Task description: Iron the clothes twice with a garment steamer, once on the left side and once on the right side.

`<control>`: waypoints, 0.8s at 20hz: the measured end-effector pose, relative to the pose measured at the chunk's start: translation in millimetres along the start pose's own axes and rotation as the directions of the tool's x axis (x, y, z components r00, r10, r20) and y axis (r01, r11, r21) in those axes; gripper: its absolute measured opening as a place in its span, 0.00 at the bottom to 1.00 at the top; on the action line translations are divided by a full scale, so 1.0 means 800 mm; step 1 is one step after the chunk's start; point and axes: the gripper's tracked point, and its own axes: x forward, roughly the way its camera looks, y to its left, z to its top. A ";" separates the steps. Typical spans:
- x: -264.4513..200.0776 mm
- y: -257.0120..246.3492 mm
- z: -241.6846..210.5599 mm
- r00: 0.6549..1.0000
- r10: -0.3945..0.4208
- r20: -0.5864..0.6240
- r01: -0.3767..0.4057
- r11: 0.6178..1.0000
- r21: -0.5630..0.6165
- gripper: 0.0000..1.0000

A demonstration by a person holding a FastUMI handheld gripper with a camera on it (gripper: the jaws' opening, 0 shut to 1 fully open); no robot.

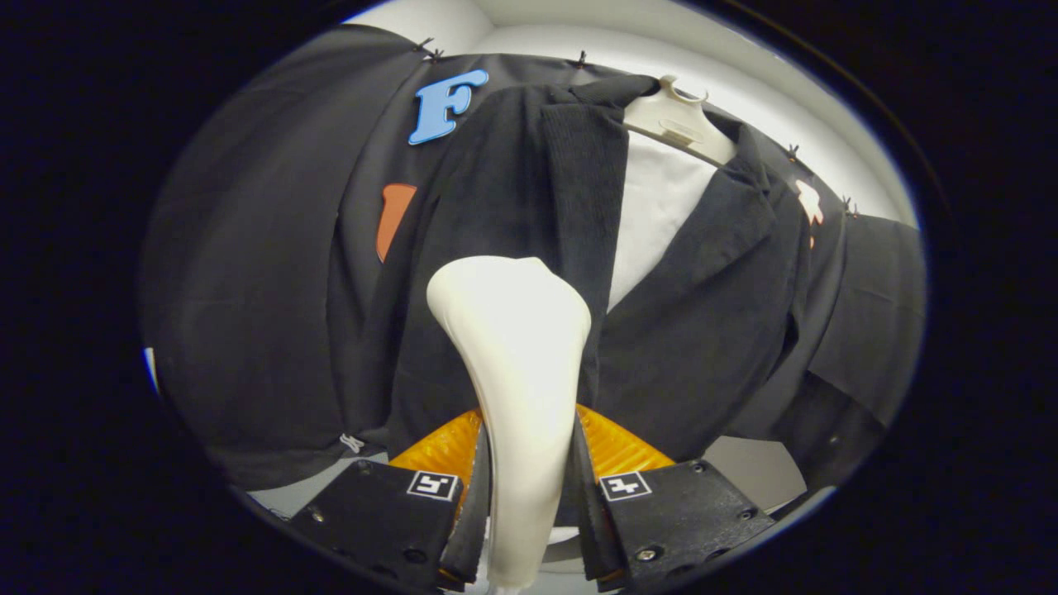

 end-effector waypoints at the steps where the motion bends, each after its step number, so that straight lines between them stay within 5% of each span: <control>1: 0.000 0.002 -0.008 1.000 0.002 -0.005 -0.002 1.000 -0.008 0.49; 16: 0.011 0.034 -0.131 0.987 0.043 -0.153 -0.052 0.997 -0.051 0.49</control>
